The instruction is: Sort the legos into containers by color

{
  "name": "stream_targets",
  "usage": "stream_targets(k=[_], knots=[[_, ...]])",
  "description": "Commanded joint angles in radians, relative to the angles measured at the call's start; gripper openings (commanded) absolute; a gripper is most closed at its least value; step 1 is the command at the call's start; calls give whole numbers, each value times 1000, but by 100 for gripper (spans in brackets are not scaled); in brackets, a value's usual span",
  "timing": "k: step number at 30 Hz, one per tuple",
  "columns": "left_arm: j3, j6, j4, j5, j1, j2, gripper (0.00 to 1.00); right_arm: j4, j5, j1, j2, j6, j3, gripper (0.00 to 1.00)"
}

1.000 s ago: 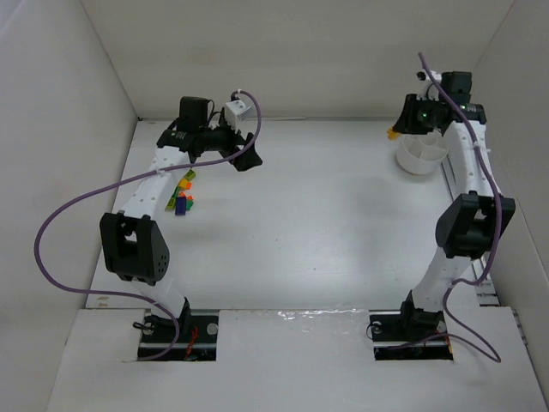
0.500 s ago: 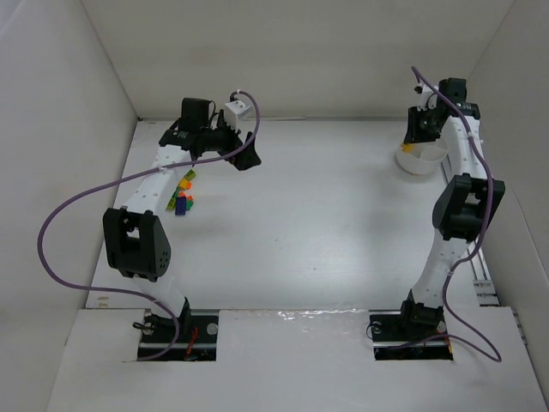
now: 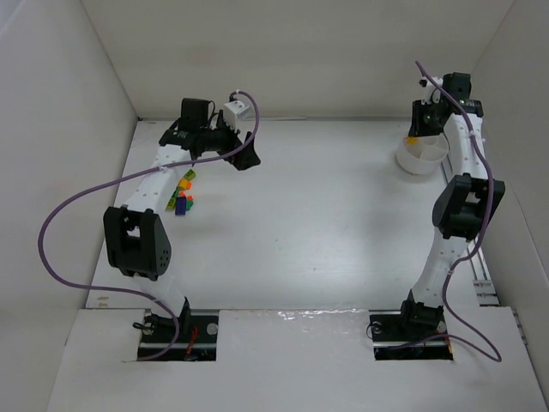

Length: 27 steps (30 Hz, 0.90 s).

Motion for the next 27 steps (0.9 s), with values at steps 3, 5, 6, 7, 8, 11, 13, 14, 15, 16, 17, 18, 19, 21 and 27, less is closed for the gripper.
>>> stream_targets(k=[3,5,6,7,8,11,13,14,15,16,17,18,19,21,27], knots=[[48,-12,18,35,3,17,100,25,21,-17,25,-11,73,2],[57,-12,8,35,3,28,100,25,21,-17,35,-11,73,2],[58,-12,8,35,3,28,100,25,21,-17,36,-11,73,2],[58,-12,-1,35,3,28,100,25,21,-17,36,-11,73,2],[58,-12,-1,35,3,28,100,25,21,-17,46,-11,73,2],[67,-2,-13,35,3,37,100,25,21,-27,59,-11,94,2],[67,7,-13,35,3,37,100,14,21,-27,68,-11,94,2],[67,7,-13,35,3,37,100,14,21,-27,68,-11,103,3],[67,-10,-13,20,3,37,100,14,21,-27,77,-11,104,5],[76,-22,-13,7,3,37,100,14,21,-27,77,-2,104,6],[76,-35,-2,-6,3,37,100,14,21,-27,77,-2,104,14],[76,-35,-2,-7,3,37,100,14,21,-27,77,-2,104,19],[76,-35,-2,-7,3,37,100,14,21,-27,77,-2,104,24],[62,-80,48,-17,12,24,100,14,21,-27,77,-2,104,40],[4,-142,130,47,64,-9,100,24,-4,-16,36,20,116,59]])
